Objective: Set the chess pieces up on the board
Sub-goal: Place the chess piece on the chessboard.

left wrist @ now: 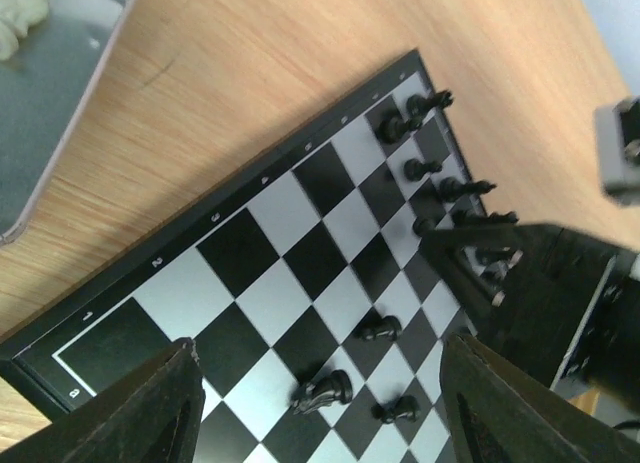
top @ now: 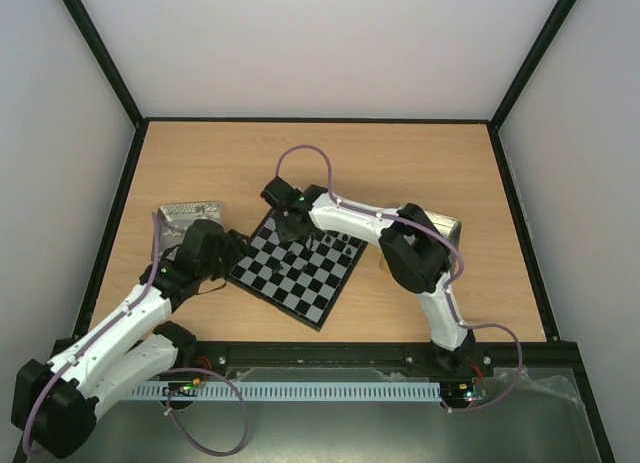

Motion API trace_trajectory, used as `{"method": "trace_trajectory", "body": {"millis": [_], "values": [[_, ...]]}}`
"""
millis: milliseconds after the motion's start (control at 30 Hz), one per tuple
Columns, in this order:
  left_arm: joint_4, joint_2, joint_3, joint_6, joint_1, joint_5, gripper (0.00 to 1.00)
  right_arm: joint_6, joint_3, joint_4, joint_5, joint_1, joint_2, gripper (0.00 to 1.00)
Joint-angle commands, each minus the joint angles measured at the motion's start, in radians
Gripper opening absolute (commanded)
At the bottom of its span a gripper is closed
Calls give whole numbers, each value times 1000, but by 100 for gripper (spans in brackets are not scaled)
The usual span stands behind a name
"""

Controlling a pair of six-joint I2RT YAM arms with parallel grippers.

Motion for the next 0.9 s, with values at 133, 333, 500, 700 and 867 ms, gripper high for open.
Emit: {"method": "trace_trajectory", "body": {"millis": [133,333,500,700,867], "values": [[52,27,-67,21,7,80,67,15,117,-111,93,-17,75,7],[56,28,-69,24,7,78,67,12,113,-118,109,-23,77,7],[63,43,-71,19,7,87,67,4,109,-102,103,-22,85,11],[61,52,-71,21,7,95,67,2,114,-90,104,-25,84,21],[62,52,-72,18,7,96,66,6,111,-84,118,-24,73,19]]}}
